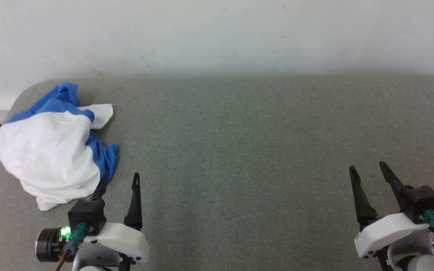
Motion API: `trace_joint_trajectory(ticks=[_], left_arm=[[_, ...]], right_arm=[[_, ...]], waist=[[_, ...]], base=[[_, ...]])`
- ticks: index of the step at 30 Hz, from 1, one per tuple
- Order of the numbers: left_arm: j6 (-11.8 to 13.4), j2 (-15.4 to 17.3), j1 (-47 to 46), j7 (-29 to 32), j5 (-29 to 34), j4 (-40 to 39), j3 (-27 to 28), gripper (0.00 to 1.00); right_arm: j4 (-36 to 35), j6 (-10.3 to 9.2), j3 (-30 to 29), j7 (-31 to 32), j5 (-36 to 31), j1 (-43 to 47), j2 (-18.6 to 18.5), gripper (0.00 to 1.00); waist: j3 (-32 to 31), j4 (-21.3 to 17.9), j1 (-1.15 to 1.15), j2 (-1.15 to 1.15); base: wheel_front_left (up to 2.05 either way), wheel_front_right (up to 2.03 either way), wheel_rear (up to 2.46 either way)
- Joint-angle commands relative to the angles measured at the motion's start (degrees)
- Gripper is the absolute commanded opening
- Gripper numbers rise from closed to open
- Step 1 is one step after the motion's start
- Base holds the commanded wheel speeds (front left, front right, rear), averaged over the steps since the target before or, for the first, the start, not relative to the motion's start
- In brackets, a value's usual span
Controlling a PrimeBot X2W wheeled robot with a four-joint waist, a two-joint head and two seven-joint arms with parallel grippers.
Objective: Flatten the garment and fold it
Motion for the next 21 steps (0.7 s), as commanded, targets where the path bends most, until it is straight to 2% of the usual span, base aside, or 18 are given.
trace_joint_trajectory(ticks=[1, 11, 21], left_arm=[[0.5, -0.1, 0.7, -0.7, -0.5, -0.2, 0.0, 1.00], [1.0, -0.1, 0.8, -1.7, -1.9, -0.8, -0.2, 1.00], [1.9, -0.1, 1.1, -2.9, -3.8, -1.5, -0.5, 1.00]], right_arm=[[0.1, -0.02, -0.5, -0.6, 0.4, -0.2, 0.1, 1.00], [-0.3, -0.03, -1.9, -1.7, 0.0, -0.4, 0.1, 1.00], [-0.5, -0.04, -2.6, -2.9, -0.5, -0.8, 0.1, 1.00]], waist=[[0.1, 0.2, 0.00, 0.00], [0.9, 2.0, 0.00, 0.00], [1.9, 5.3, 0.00, 0.00]], base=[[0.00, 0.00, 0.00], [0.00, 0.00, 0.00], [0.00, 0.00, 0.00]])
